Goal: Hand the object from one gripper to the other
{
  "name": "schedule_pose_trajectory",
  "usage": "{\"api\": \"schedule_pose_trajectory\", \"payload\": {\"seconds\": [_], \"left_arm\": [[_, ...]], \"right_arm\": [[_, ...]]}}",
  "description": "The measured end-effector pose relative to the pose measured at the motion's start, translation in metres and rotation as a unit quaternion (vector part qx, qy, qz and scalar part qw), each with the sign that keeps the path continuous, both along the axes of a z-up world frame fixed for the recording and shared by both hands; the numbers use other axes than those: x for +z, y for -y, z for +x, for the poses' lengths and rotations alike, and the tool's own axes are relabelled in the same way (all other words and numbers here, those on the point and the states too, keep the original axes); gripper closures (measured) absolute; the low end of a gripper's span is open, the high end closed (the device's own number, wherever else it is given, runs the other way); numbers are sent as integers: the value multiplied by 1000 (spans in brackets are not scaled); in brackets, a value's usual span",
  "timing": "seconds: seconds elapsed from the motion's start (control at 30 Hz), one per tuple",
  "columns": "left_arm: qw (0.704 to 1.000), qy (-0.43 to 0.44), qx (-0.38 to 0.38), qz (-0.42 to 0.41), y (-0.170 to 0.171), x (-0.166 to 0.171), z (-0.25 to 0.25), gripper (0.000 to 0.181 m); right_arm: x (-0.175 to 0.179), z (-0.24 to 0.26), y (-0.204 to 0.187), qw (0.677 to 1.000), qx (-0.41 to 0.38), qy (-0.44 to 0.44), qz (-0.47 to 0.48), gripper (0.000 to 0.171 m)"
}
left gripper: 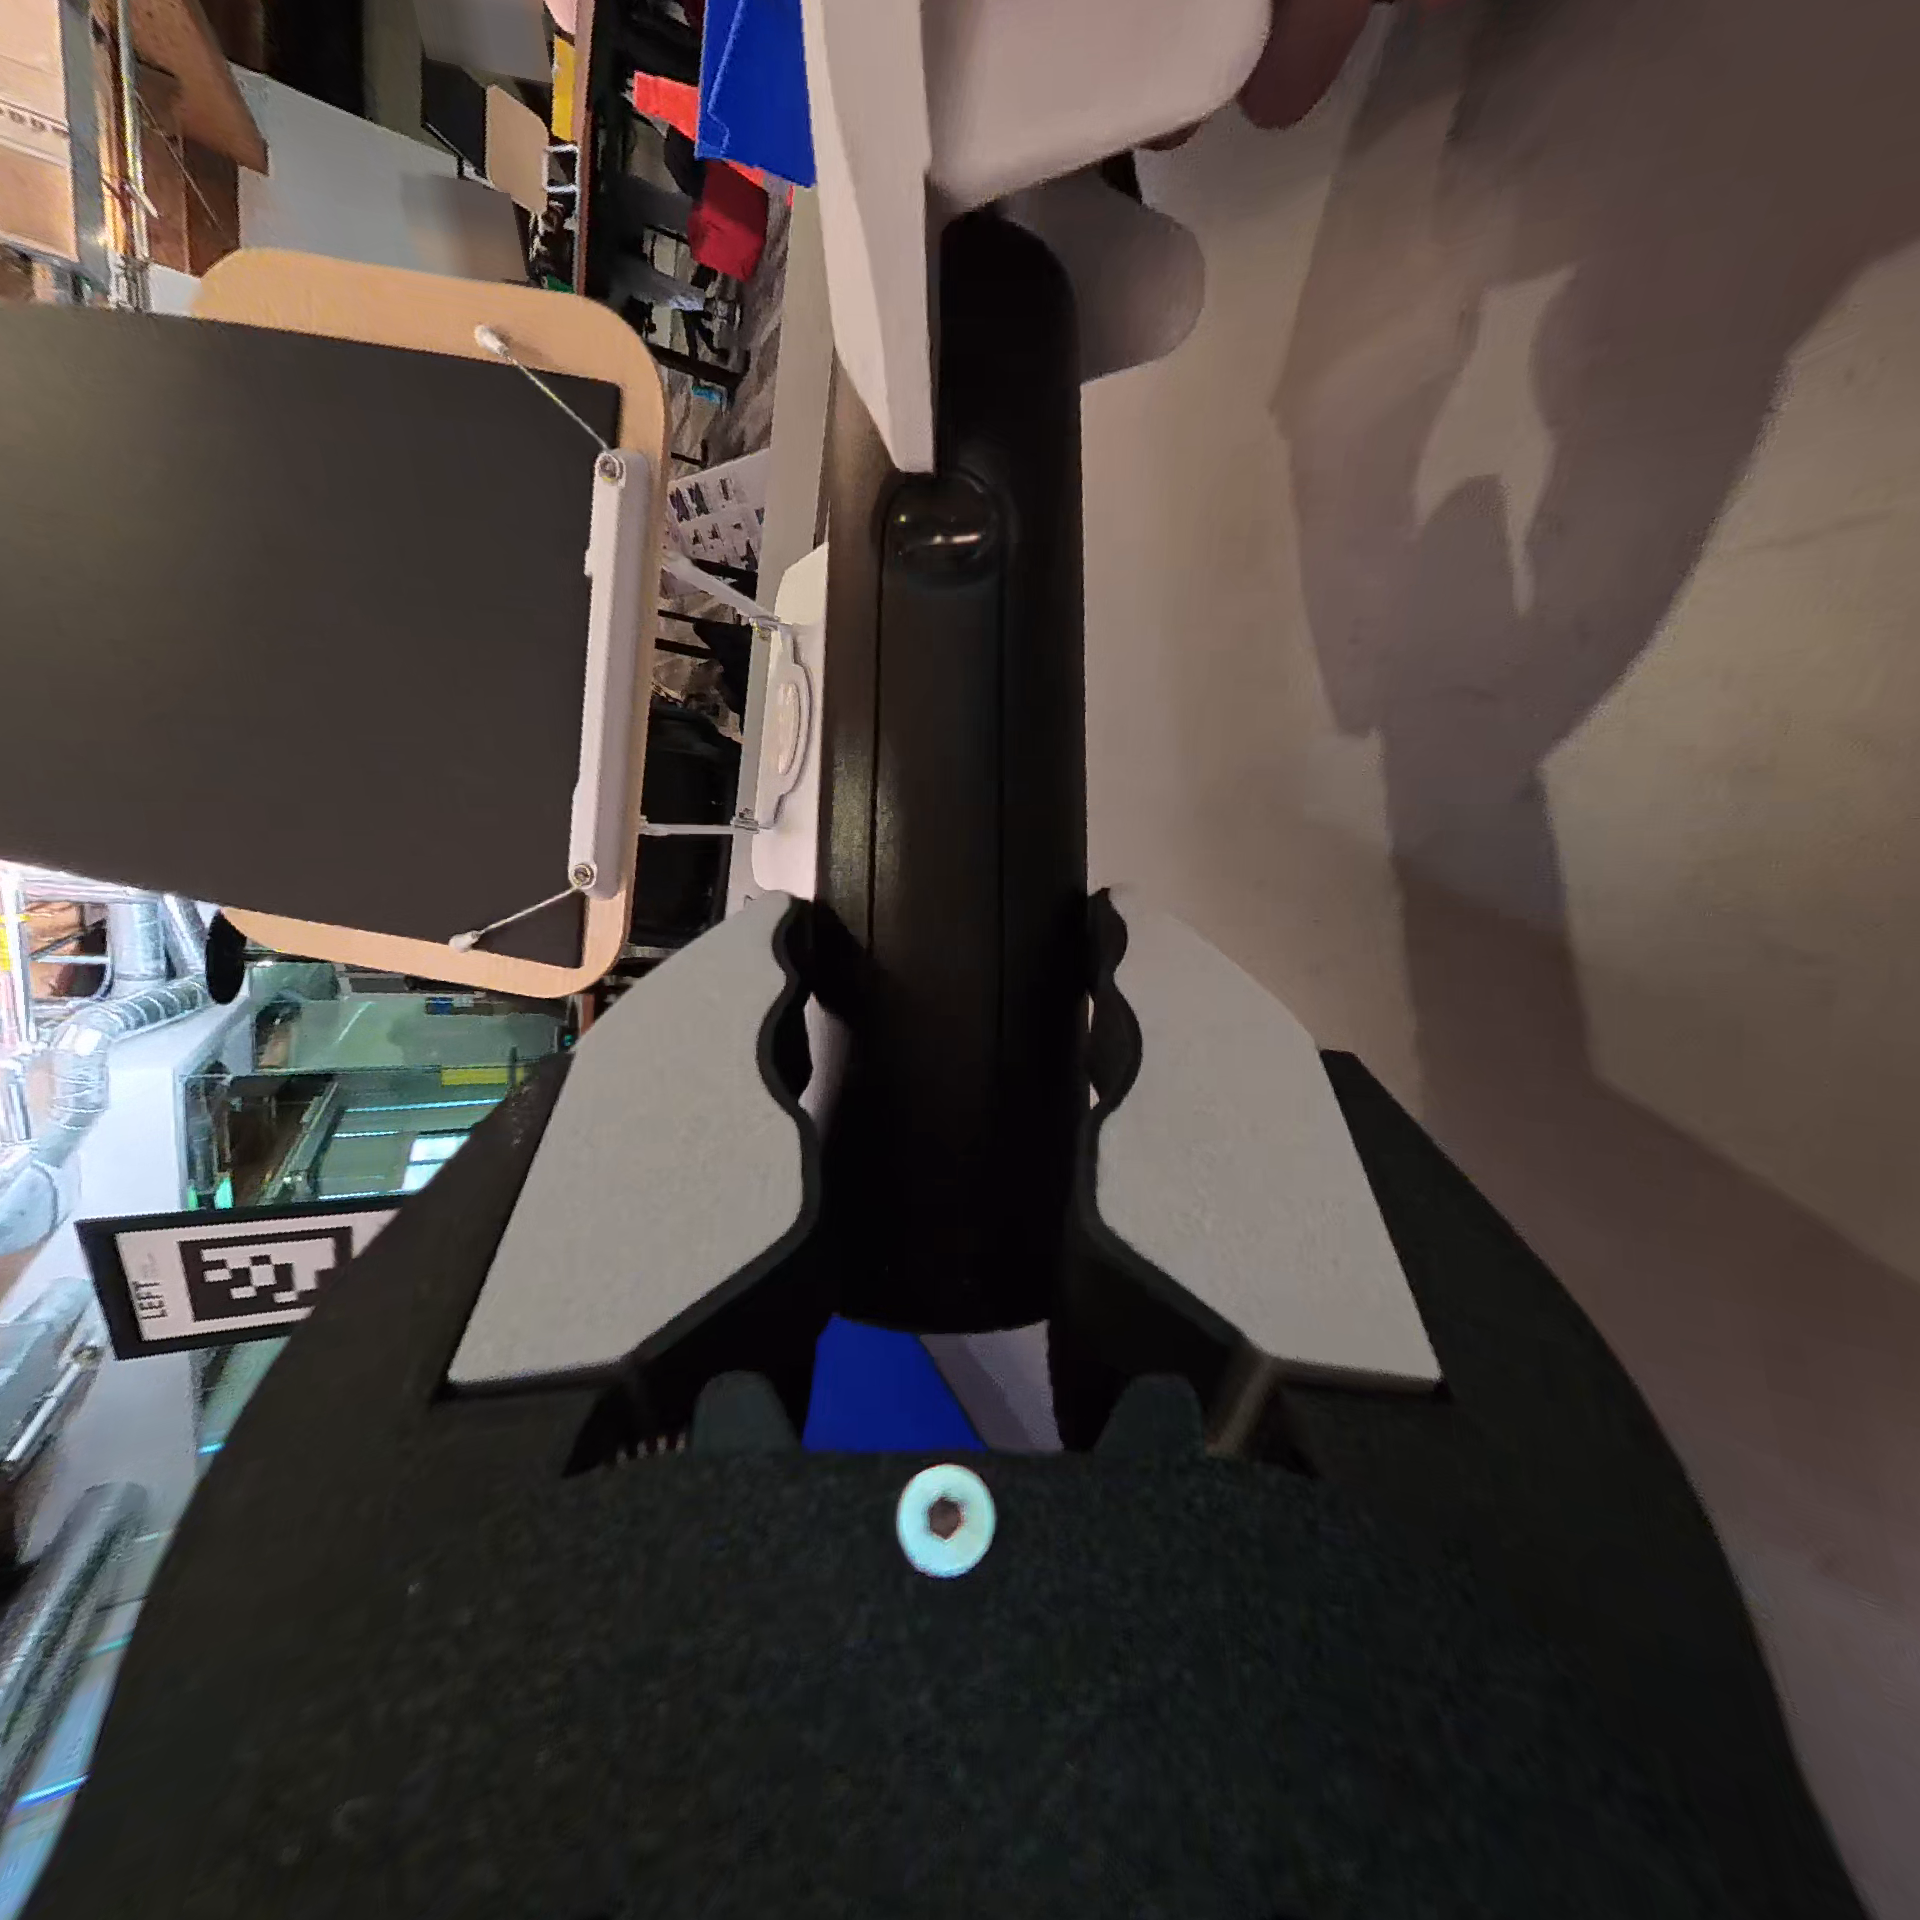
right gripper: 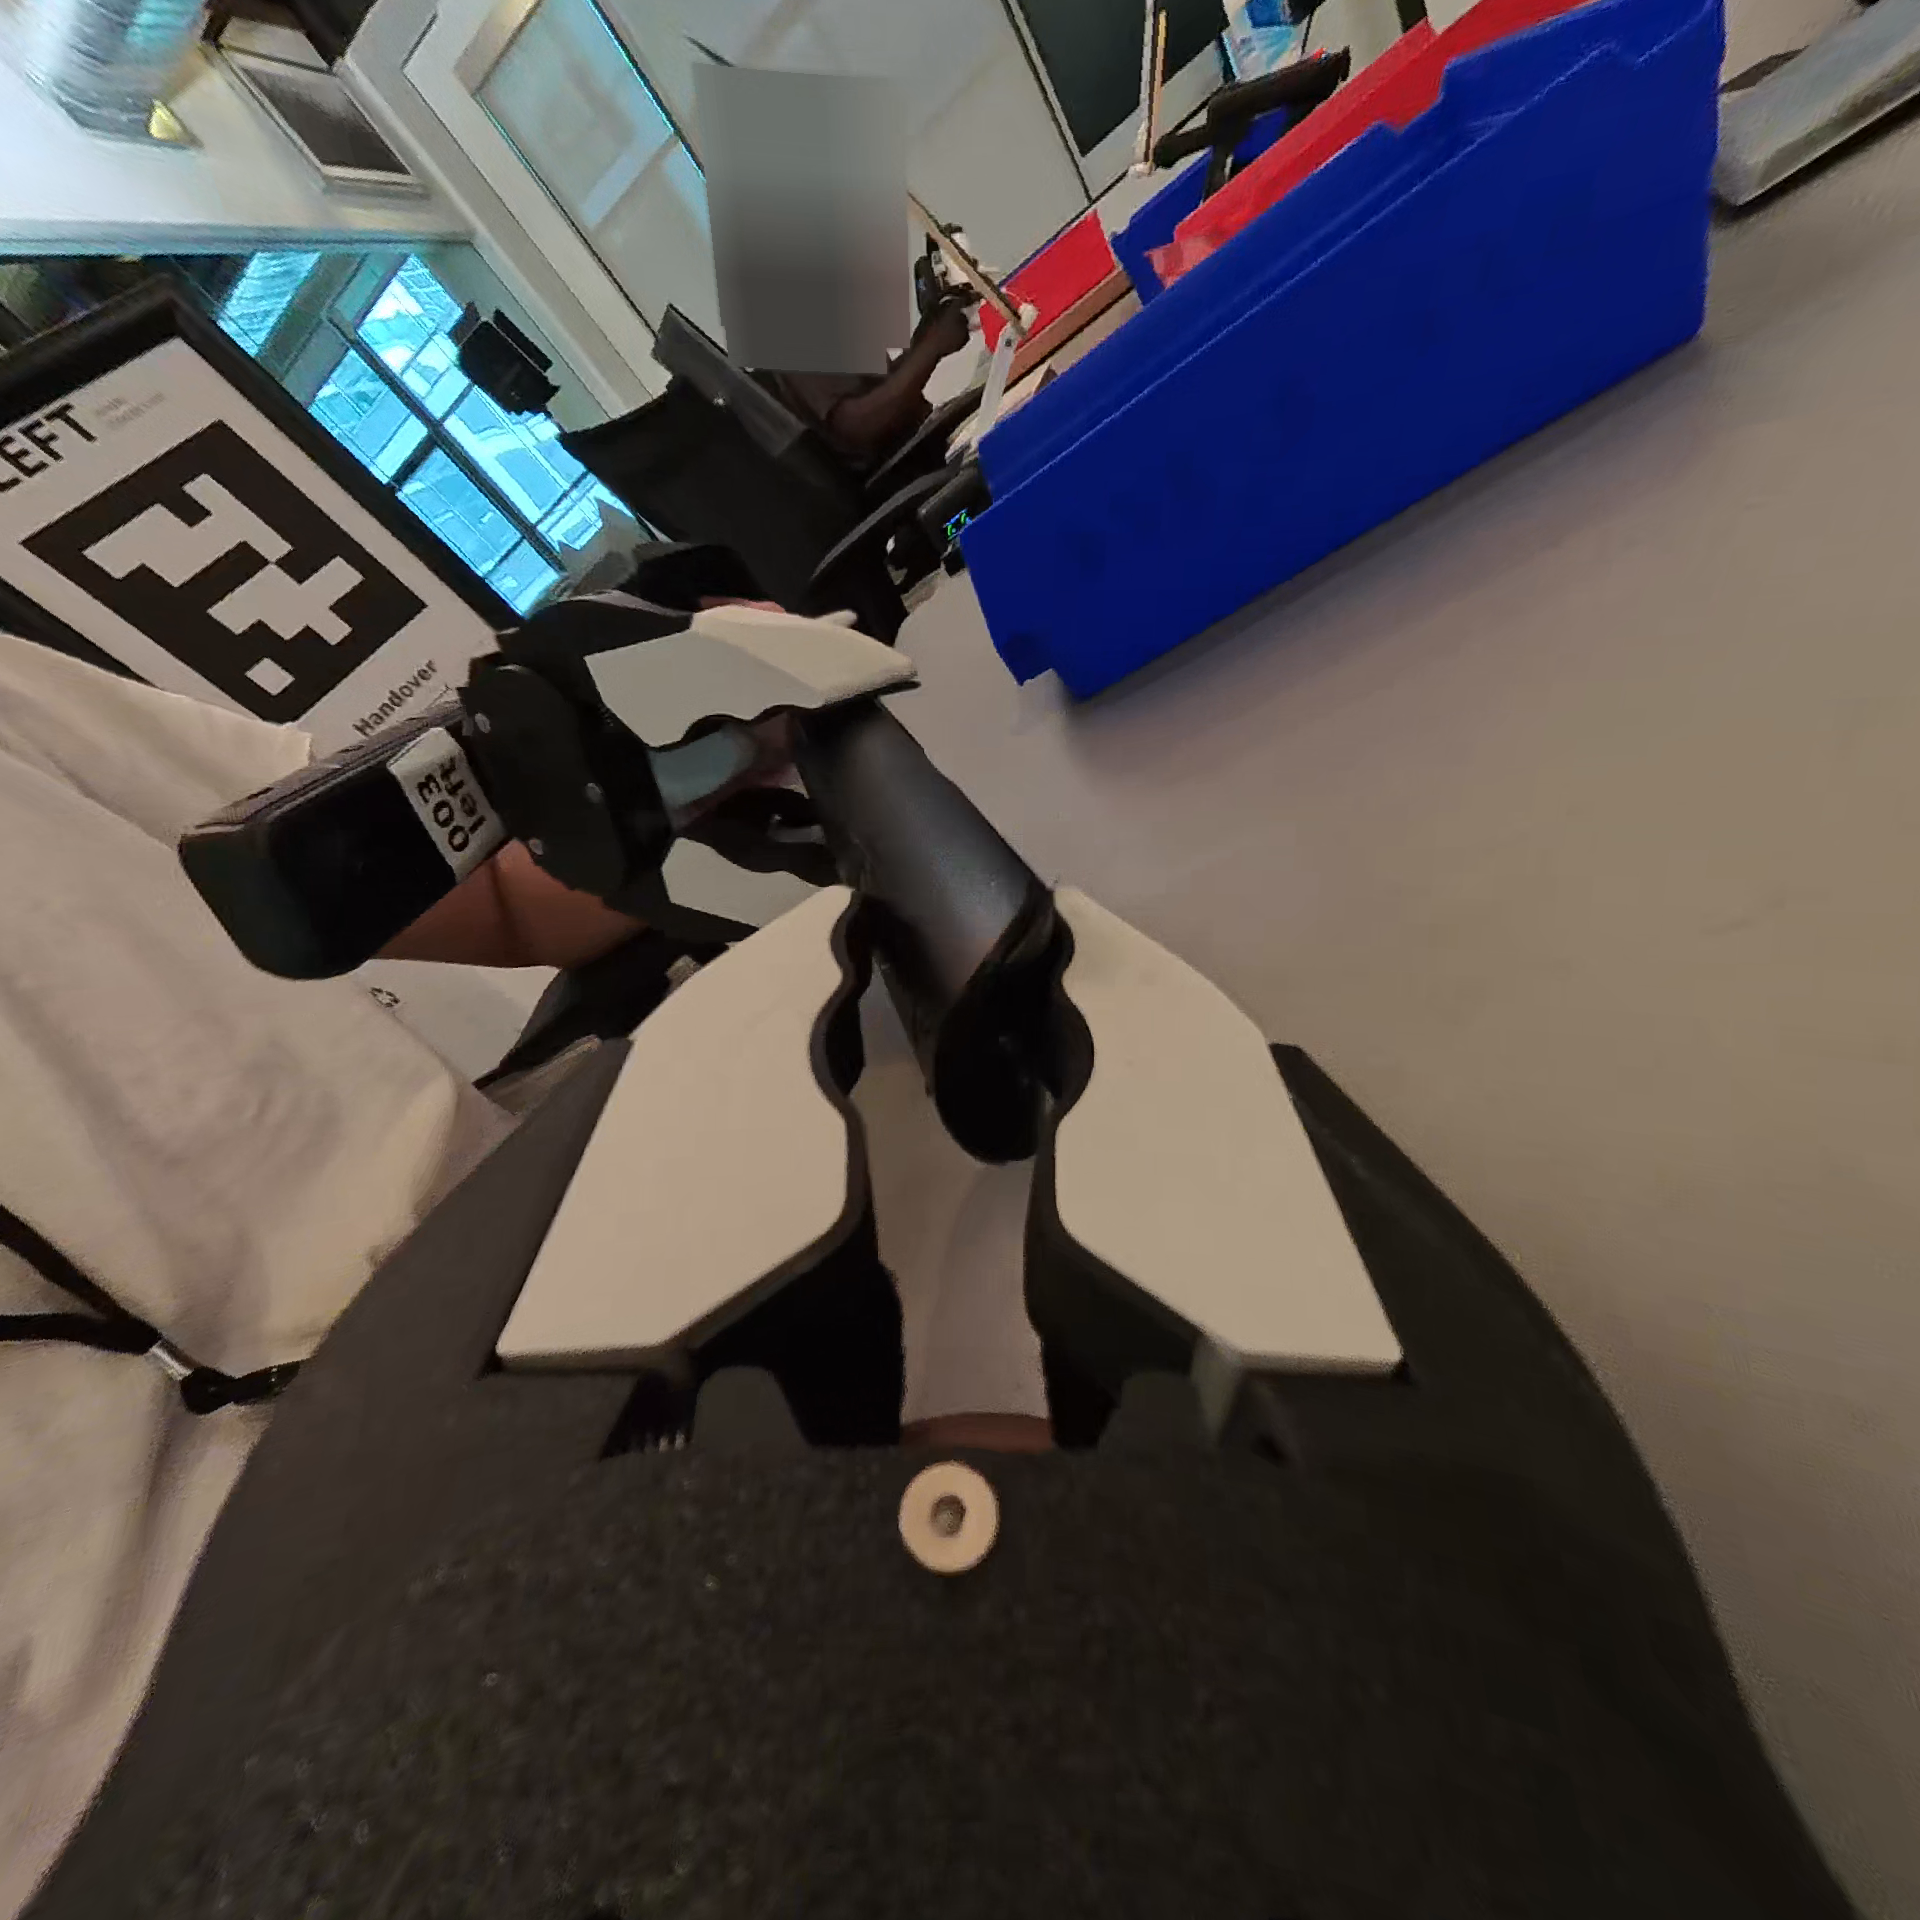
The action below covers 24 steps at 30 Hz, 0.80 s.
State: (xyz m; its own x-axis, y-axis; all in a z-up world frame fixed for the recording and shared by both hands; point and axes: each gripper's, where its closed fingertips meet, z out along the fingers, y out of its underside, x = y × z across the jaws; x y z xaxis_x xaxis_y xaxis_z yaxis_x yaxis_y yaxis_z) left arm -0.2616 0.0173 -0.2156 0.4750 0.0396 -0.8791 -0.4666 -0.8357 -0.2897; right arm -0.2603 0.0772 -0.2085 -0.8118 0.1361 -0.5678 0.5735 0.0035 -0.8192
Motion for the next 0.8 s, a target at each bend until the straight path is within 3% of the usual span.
{"api": "schedule_pose_trajectory", "payload": {"seconds": [0.1,0.2,0.27,0.33,0.4,0.47,0.53,0.6,0.67,0.73,0.8], "left_arm": [[999,30,13,33,2,-6,-9,130],[990,100,27,90,8,-10,-15,136],[975,156,66,147,17,-6,-27,129],[949,224,95,203,25,-6,-35,130],[917,297,93,250,28,-11,-35,135],[887,357,99,275,30,-18,-37,137],[864,395,105,293,31,-23,-39,137],[851,412,108,307,32,-23,-41,139],[845,424,107,307,32,-24,-41,140],[848,417,108,307,31,-23,-41,141],[855,407,106,303,31,-21,-41,141]], "right_arm": [[5,-3,1,999,-16,-26,21,145],[13,-17,-9,990,-83,-79,83,148],[30,-32,-31,967,-153,-139,147,148],[69,-42,-63,934,-227,-203,186,148],[119,-50,-113,878,-329,-270,220,148],[162,-52,-180,787,-452,-325,267,148],[178,-47,-243,694,-542,-343,327,148],[164,-48,-284,641,-578,-327,386,148],[137,-55,-307,614,-588,-307,427,148],[108,-66,-321,596,-589,-291,461,147],[80,-76,-326,601,-580,-273,478,147]]}}
